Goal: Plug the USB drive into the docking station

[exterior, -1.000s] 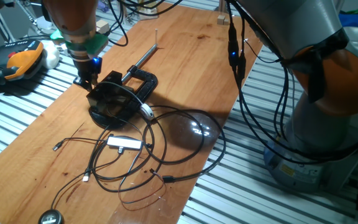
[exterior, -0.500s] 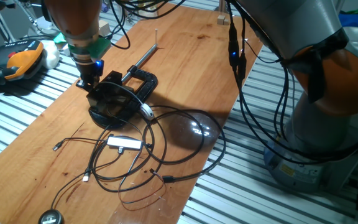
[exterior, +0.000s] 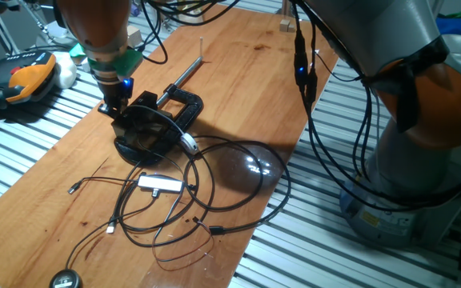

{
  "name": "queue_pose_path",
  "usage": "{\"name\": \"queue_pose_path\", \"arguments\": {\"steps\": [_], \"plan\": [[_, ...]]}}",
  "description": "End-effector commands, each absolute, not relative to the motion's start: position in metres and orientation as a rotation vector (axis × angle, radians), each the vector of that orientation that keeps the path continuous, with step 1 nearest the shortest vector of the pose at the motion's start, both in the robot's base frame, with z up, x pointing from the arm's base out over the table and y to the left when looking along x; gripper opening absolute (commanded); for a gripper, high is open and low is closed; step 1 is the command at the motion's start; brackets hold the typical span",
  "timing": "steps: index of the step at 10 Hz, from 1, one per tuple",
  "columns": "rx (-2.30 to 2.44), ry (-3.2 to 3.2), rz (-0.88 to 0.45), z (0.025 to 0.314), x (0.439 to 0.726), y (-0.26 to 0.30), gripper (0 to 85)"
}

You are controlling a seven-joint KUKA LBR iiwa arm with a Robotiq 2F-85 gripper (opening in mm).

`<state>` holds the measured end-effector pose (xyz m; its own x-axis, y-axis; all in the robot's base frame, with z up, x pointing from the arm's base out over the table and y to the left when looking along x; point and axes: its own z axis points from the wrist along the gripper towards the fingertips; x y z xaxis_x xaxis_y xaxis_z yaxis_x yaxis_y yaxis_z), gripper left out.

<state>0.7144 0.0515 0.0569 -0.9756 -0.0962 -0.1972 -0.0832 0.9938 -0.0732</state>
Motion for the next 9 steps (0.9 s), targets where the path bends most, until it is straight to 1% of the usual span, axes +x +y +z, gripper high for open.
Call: {"name": "queue_pose_path", "arguments": {"steps": [1, 9], "plan": [[-0.135, 2.935, -0.096, 0.0565, 0.7145, 0.0514, 34.0], [-0.157, 2.934, -0.107, 0.053, 0.7141, 0.0509, 34.0]]}}
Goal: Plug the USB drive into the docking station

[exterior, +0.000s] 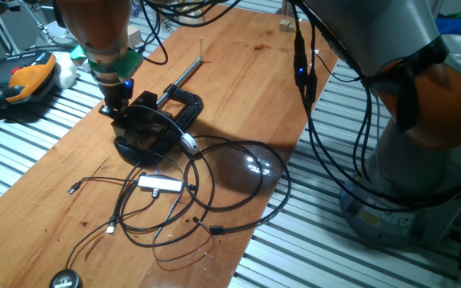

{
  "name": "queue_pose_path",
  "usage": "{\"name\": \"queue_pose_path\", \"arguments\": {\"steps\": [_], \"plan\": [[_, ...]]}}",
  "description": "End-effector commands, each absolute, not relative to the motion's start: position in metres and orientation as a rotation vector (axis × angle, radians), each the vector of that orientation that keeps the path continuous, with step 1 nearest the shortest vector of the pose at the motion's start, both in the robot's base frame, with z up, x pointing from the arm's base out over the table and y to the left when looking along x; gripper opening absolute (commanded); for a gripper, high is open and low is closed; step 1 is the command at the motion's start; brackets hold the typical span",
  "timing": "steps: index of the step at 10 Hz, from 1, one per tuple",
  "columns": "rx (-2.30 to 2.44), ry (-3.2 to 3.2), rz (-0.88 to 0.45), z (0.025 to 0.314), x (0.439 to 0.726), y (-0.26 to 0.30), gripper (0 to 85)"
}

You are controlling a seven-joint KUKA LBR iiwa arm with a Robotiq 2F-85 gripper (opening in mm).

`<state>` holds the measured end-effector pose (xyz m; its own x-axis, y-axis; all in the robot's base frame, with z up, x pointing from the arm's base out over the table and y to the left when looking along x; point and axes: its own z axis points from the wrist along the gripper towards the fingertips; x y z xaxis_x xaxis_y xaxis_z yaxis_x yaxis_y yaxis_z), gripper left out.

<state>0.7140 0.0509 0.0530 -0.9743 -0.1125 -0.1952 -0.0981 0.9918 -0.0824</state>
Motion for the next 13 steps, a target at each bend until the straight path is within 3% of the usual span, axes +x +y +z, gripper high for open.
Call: {"name": "queue_pose_path", "arguments": {"steps": [1, 4, 5, 9, 10, 13], "plan": [[-0.157, 2.934, -0.107, 0.0523, 0.7143, 0.051, 34.0], [-0.162, 2.931, -0.112, 0.0521, 0.7143, 0.0509, 34.0], [-0.164, 2.931, -0.114, 0.052, 0.7143, 0.0509, 17.0], [-0.177, 2.931, -0.116, 0.0516, 0.7144, 0.0508, 17.0], [-0.182, 2.93, -0.116, 0.0512, 0.7145, 0.0508, 0.0], [-0.189, 2.929, -0.121, 0.0544, 0.7145, 0.0499, 0.0]]}}
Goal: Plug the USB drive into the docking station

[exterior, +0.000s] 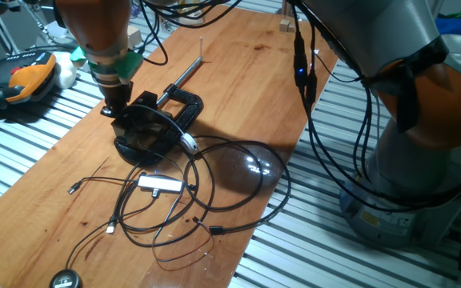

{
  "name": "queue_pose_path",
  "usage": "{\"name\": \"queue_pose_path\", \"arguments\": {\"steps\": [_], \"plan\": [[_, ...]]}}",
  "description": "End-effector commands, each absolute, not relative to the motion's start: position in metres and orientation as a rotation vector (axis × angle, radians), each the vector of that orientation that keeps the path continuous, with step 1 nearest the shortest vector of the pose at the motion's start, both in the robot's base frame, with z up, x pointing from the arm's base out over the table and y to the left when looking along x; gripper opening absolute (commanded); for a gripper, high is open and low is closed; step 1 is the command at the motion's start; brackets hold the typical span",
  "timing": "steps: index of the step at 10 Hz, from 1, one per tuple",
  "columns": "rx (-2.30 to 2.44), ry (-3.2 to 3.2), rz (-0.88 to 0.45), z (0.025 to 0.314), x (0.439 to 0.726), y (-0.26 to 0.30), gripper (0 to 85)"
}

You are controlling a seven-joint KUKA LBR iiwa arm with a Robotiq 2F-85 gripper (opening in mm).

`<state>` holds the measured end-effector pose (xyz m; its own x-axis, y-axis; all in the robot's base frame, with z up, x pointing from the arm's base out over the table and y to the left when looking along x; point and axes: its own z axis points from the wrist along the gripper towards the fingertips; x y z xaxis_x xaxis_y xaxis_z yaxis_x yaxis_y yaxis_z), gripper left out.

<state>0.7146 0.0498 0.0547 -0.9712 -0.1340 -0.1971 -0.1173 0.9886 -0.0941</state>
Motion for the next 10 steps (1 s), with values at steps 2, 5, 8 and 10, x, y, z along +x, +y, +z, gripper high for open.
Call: {"name": "queue_pose_path", "arguments": {"steps": [2, 5, 8, 10], "plan": [[-0.171, 2.925, -0.12, 0.058, 0.714, 0.05, 0.0], [-0.144, 2.921, -0.092, 0.069, 0.713, 0.047, 0.0], [-0.139, 2.924, -0.092, 0.082, 0.714, 0.048, 0.0], [-0.135, 2.924, -0.094, 0.094, 0.714, 0.045, 0.0]]}}
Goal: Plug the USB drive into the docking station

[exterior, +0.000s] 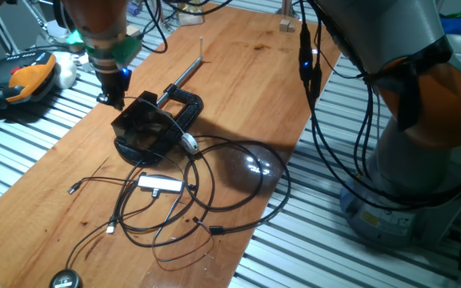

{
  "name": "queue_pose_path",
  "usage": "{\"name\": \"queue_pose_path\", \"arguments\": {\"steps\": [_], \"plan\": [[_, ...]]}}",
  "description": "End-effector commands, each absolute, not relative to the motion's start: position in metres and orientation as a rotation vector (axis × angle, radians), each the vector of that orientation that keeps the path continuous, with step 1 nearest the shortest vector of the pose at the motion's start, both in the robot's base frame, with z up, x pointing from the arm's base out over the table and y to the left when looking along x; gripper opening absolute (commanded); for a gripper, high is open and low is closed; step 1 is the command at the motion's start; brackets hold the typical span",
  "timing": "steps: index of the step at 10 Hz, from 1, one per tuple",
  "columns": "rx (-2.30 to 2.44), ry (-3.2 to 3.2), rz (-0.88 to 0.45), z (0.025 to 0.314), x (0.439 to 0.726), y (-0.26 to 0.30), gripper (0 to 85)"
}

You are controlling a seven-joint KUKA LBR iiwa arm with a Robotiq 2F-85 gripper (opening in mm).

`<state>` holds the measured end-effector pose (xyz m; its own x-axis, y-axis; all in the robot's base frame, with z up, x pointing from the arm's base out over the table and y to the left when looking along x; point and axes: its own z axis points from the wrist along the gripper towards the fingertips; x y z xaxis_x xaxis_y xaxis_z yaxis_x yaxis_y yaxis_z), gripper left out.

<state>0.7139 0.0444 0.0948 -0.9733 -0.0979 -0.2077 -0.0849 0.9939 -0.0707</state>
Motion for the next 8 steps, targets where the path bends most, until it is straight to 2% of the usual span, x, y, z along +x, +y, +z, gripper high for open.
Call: {"name": "queue_pose_path", "arguments": {"steps": [1, 8], "plan": [[-0.132, 2.923, -0.089, 0.1, 0.713, 0.042, 0.0], [-0.068, 2.92, -0.069, 0.123, 0.703, 0.038, 0.0]]}}
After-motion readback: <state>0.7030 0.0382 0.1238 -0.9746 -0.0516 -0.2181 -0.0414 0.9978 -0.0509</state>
